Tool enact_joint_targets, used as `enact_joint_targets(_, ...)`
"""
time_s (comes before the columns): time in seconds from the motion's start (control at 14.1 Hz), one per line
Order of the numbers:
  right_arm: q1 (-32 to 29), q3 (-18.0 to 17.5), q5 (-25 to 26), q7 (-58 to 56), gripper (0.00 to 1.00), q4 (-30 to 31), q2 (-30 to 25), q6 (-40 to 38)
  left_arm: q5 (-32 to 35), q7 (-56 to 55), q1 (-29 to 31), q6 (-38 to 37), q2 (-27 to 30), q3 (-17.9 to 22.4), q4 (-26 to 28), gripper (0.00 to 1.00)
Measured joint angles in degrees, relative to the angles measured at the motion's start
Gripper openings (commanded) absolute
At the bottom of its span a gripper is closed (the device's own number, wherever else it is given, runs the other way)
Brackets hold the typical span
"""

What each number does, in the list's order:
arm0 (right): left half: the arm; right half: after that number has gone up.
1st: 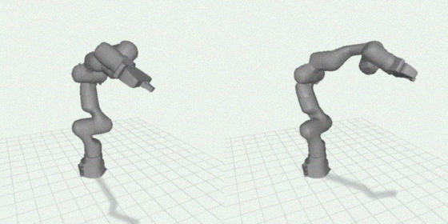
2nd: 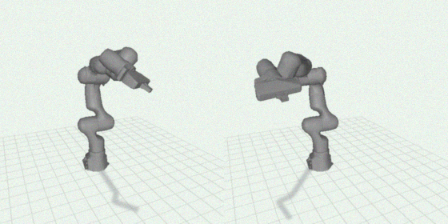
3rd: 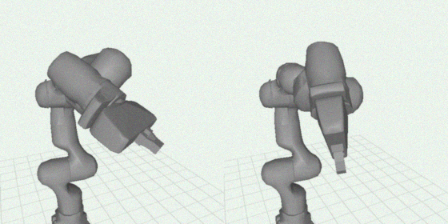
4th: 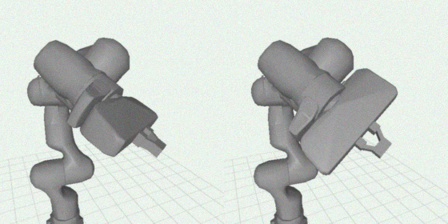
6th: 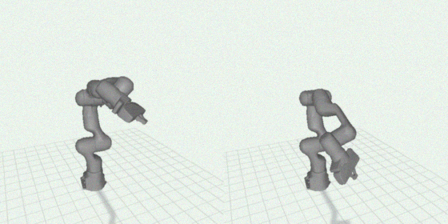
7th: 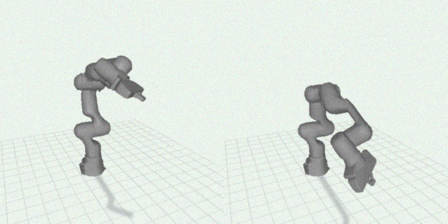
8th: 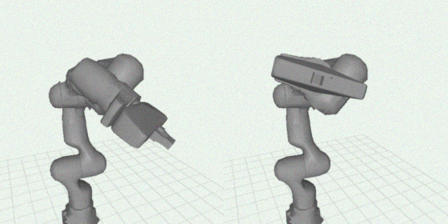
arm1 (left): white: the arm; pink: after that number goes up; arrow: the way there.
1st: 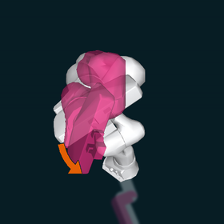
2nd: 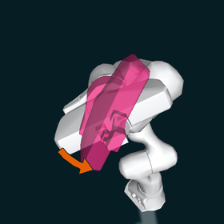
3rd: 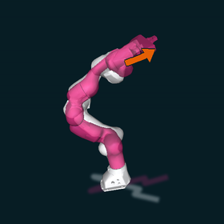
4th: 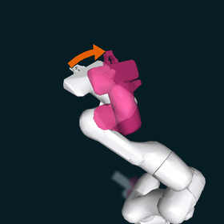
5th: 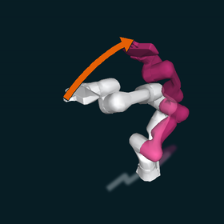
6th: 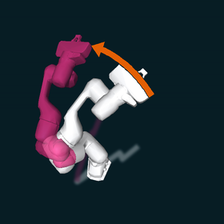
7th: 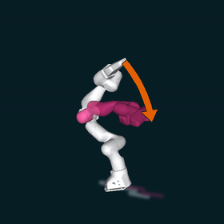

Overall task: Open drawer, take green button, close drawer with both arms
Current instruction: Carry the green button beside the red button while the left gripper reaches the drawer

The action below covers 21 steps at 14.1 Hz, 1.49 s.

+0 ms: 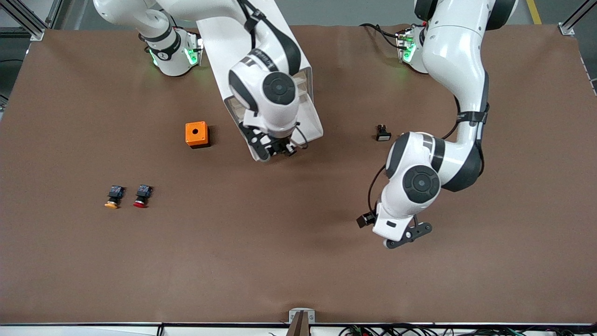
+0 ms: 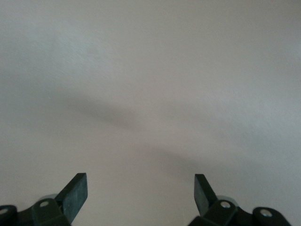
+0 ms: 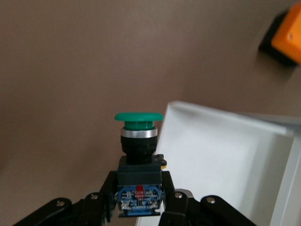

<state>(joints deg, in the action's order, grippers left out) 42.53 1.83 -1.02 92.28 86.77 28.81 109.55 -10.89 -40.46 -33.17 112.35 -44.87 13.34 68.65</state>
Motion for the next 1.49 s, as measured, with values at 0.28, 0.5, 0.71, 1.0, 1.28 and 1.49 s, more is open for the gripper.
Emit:
enact_joint_targets(0.28,-6.87,0.25,1.3,-15.66,0.0,0.81,-0.43,1.54,0.0,-0.21,-2.03,-0.63,-0.01,-0.04,1.27,1.0)
enact_joint_targets(0.5,-12.95,0.36,1.43,-29.12,0.0,7.18,-1.29,11.39,-0.21,-3.57,-2.1,-0.75,-0.01,-0.11,1.65,1.0)
enact_joint_targets(0.71,-19.59,0.4,1.44,-44.41,0.0,14.56,-3.39,17.22,-0.23,-10.35,-3.8,-0.75,-0.48,-0.45,2.13,1.0)
enact_joint_targets(1.0,-25.59,0.39,1.44,-59.94,0.0,18.3,-5.37,18.22,-0.28,-13.71,-6.5,-0.31,-0.76,-0.49,2.15,1.0)
enact_joint_targets(1.28,-29.11,0.36,1.44,-70.53,0.0,24.27,-6.3,26.31,-0.86,-13.78,-7.86,1.59,-1.46,-2.06,2.17,1.0)
enact_joint_targets(1.49,-32.69,0.39,1.45,-75.47,0.0,29.8,-6.33,32.73,-0.99,-13.78,-9.63,1.99,-2.13,-2.78,2.18,1.0)
